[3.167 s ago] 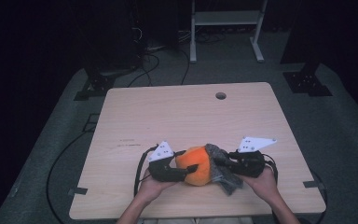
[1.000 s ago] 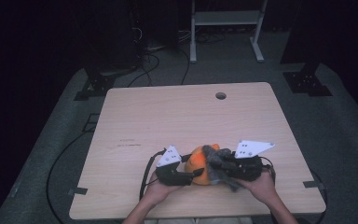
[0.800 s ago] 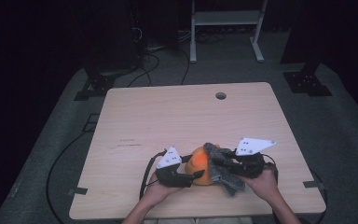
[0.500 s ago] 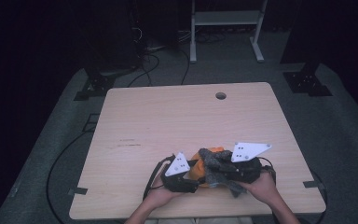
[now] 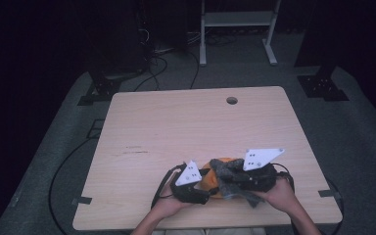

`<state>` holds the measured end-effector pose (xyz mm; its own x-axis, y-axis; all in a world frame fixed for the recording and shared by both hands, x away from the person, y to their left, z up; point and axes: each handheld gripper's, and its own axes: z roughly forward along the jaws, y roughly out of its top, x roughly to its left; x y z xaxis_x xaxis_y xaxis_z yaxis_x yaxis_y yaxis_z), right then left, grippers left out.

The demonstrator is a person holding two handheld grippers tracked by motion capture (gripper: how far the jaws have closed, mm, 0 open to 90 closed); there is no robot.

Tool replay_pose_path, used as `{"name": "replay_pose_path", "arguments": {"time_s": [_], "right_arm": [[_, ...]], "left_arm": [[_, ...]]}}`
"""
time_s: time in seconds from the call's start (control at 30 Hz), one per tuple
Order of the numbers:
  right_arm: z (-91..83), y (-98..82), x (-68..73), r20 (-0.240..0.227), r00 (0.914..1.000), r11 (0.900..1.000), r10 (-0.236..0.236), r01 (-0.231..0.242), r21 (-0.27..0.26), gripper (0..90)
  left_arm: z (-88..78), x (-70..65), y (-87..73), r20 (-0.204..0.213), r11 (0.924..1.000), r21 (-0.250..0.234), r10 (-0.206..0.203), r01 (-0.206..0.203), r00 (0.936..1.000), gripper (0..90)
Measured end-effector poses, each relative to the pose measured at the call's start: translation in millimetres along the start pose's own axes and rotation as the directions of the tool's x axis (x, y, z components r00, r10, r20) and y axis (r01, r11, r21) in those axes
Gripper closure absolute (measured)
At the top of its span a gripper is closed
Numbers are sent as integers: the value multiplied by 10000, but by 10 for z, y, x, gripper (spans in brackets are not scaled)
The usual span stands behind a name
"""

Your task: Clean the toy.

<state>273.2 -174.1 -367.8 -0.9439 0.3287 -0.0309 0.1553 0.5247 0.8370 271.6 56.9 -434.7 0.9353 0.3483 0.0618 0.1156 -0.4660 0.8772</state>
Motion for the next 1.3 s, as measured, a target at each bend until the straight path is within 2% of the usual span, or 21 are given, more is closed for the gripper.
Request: {"name": "replay_pose_path", "arguments": {"time_s": [0.07,0.17,0.23,0.27,0.33,0.37,0.4,0.47,0.57,0.67,0.73,0.77,0.8,0.83,0.87,0.93,1.0,1.07,1.2,1.23,1.3], "right_arm": [[-12,20,-1,159,9998,10000,70,-71,68,757],[-94,-67,-136,752,9956,9983,557,-569,134,761],[-121,-142,-199,624,9935,9954,955,-960,56,767],[-121,-146,-185,474,9946,9956,922,-928,124,768],[-99,-97,-119,-146,9970,9971,763,-763,27,767],[-68,-57,-62,-491,9976,9988,484,-481,77,764],[-15,-15,3,-472,9988,9994,134,-119,323,763],[19,-4,7,-410,9992,9988,-8,28,481,762],[-46,-54,-146,-13,9965,9962,836,-836,248,763],[-146,-149,-263,898,9902,9928,1067,-1111,446,765],[-182,-207,-313,998,9851,9886,1398,-1446,425,769],[-179,-208,-302,889,9867,9893,1362,-1402,402,768],[-162,-190,-267,557,9907,9914,1242,-1262,337,767],[-136,-158,-216,132,9946,9944,1029,-1032,234,767],[-95,-110,-150,-48,9976,9971,696,-694,327,767],[-68,-79,-137,150,9986,9976,511,-518,465,767],[-102,-123,-231,323,9954,9951,905,-917,359,769],[-172,-274,-405,544,9826,9838,1777,-1788,159,769],[-265,-433,-537,938,9661,9699,2404,-2429,156,771],[-278,-431,-536,892,9666,9700,2403,-2427,165,771],[-278,-373,-501,236,9706,9707,2395,-2388,-281,771]], "left_arm": [[-14,-49,2,156,9971,209,729,-732,9972,383],[-31,-38,3,79,9979,40,648,-648,9979,360],[-3,0,25,-151,9997,42,242,-242,9996,272],[18,7,28,-178,9998,145,97,-95,9998,199],[51,-12,19,-144,9997,185,155,-152,9998,192],[51,-46,15,-68,9982,295,525,-523,9986,234],[46,-65,12,-99,9965,362,763,-759,9970,279],[24,-76,0,-82,9948,326,968,-965,9953,352],[13,-78,-9,-46,9940,194,1081,-1080,9941,401],[25,-95,-2,-14,9927,148,1194,-1193,9928,402],[61,-102,26,-35,9935,79,1136,-1135,9935,343],[84,-97,37,96,9959,34,909,-909,9958,279],[100,-88,36,165,9977,-5,677,-677,9976,216],[106,-84,24,135,9977,-3,674,-674,9976,200],[100,-85,14,86,9970,6,769,-770,9970,219],[61,-80,-6,-7,9966,-26,824,-824,9966,320],[38,-79,-17,1,9966,-74,821,-821,9966,368],[32,-78,-28,72,9963,-90,853,-852,9963,384],[44,-88,-25,149,9946,-68,1032,-1031,9945,383],[58,-99,-19,191,9939,-60,1100,-1099,9937,380],[84,-114,-7,202,9932,-61,1167,-1166,9930,375]]}}
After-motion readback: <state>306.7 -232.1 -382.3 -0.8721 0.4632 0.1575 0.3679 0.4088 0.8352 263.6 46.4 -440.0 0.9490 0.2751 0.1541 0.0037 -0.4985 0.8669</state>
